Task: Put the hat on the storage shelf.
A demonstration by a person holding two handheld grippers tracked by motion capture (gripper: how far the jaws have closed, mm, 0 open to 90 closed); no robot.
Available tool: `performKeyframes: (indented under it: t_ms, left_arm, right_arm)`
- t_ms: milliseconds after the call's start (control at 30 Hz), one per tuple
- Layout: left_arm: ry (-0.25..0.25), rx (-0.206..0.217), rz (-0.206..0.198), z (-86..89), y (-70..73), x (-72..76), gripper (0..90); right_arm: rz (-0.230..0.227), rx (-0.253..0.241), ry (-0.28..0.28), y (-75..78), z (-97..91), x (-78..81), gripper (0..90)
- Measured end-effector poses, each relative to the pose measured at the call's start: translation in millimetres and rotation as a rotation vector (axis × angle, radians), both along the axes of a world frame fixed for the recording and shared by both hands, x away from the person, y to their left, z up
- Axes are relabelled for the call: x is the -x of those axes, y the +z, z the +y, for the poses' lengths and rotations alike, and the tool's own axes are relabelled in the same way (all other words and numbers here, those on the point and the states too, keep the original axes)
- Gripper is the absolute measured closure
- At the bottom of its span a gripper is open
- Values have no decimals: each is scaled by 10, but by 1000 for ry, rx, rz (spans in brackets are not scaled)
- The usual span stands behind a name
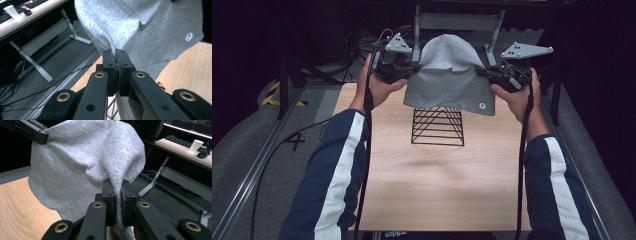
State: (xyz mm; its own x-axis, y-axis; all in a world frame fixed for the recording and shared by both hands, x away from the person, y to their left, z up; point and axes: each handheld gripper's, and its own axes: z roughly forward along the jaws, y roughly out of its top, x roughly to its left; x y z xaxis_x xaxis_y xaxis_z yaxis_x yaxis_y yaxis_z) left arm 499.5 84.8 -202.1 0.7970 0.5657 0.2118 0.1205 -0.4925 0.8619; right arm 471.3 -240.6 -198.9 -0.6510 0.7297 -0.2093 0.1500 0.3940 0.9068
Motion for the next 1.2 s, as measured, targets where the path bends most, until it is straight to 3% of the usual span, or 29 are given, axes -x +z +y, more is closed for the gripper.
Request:
performKeyframes:
  t_ms: [167,333,633,1067,1200]
  left_arm:
    - [12,13,20,17,-46,-83,876]
    - [30,4,13,-18,-108,-154,877]
    - [37,32,22,-12,-173,-271,877]
    - [-32,92,21,201,-242,-19,876]
    - [-64,88,11,217,-249,86,876]
  right_arm:
    - [-1,-10,-6,-45,24,-77,843]
    - [0,-8,-17,-94,58,-156,843]
    - [0,-39,-24,-149,64,-278,843]
    - [6,-42,86,-272,72,-95,843]
    - [-1,-60,106,-264,44,-21,843]
